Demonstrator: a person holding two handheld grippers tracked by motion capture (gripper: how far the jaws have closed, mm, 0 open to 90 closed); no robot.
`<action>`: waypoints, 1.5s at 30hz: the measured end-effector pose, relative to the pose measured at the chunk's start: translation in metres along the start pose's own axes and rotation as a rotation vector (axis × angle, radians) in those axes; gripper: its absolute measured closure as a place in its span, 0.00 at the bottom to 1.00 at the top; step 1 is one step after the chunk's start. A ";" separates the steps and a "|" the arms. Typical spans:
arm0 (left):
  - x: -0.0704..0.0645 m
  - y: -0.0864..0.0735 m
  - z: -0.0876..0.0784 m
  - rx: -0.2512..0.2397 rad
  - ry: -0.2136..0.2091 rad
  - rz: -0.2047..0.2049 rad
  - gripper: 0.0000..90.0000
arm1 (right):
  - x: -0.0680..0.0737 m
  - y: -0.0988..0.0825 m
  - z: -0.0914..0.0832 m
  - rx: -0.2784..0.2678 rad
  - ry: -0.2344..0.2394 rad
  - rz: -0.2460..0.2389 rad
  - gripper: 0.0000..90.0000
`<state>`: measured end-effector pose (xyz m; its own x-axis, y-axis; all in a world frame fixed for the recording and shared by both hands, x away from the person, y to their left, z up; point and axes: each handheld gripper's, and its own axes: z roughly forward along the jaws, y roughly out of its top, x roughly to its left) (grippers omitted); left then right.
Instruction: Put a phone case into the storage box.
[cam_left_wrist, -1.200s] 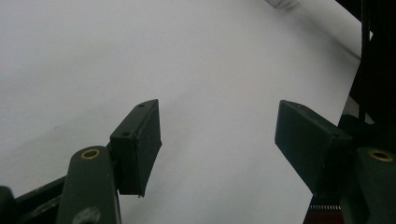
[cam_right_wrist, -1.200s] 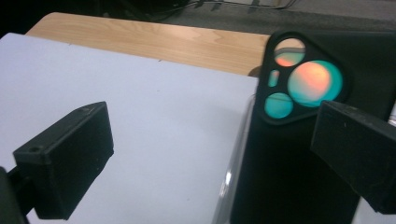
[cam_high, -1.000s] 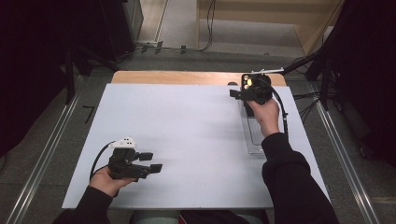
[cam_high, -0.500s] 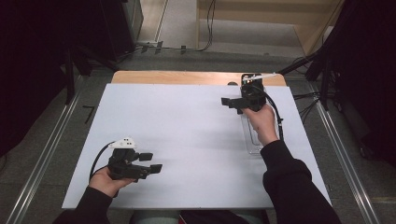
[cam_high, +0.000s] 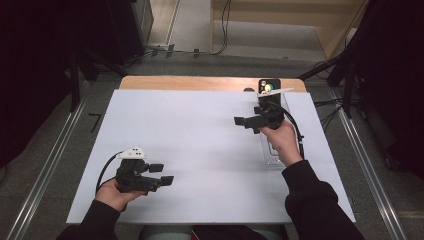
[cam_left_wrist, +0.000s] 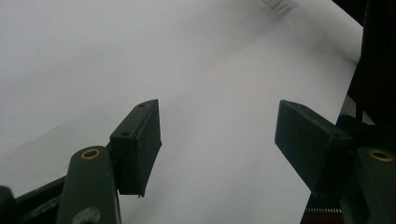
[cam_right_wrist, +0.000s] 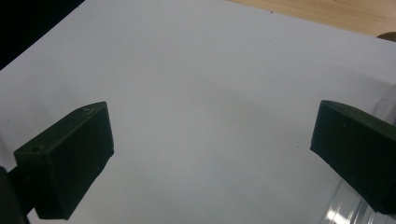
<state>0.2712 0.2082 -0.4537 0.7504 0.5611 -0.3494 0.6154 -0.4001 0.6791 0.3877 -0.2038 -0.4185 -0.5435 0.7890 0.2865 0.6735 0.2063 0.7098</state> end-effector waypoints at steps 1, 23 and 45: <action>0.000 0.000 0.000 0.001 0.001 0.001 0.35 | 0.002 -0.001 -0.001 -0.002 0.003 -0.005 0.00; 0.000 0.001 -0.003 -0.007 -0.006 0.000 0.35 | 0.029 -0.040 -0.017 0.026 0.076 -0.065 0.14; -0.001 0.002 -0.001 0.005 -0.012 0.010 0.35 | 0.049 -0.078 -0.031 0.023 0.143 -0.153 0.18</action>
<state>0.2708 0.2076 -0.4513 0.7592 0.5483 -0.3506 0.6093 -0.4095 0.6790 0.2924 -0.1993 -0.4397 -0.7049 0.6573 0.2665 0.5882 0.3317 0.7376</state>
